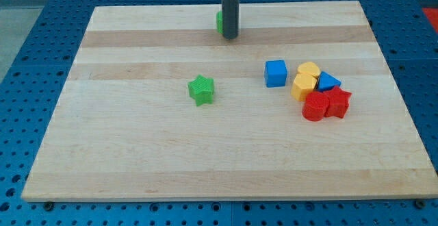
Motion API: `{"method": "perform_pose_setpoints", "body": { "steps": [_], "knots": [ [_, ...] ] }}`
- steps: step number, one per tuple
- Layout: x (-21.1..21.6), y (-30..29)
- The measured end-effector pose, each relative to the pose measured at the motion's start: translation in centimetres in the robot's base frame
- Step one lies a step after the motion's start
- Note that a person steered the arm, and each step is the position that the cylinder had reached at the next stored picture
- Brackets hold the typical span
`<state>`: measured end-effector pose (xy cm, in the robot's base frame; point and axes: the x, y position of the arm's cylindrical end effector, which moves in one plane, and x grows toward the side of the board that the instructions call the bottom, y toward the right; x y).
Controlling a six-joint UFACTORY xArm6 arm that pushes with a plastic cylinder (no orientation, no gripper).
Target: Slightly push the green circle to the right side of the board
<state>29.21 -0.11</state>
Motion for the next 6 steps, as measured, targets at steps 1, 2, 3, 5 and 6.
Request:
{"method": "perform_pose_setpoints", "body": {
  "steps": [1,2,3,5,6],
  "knots": [
    [0.3,-1.0],
    [0.7,-2.8],
    [1.4,-4.1],
    [1.5,-6.7],
    [0.9,-6.7]
  ]
}}
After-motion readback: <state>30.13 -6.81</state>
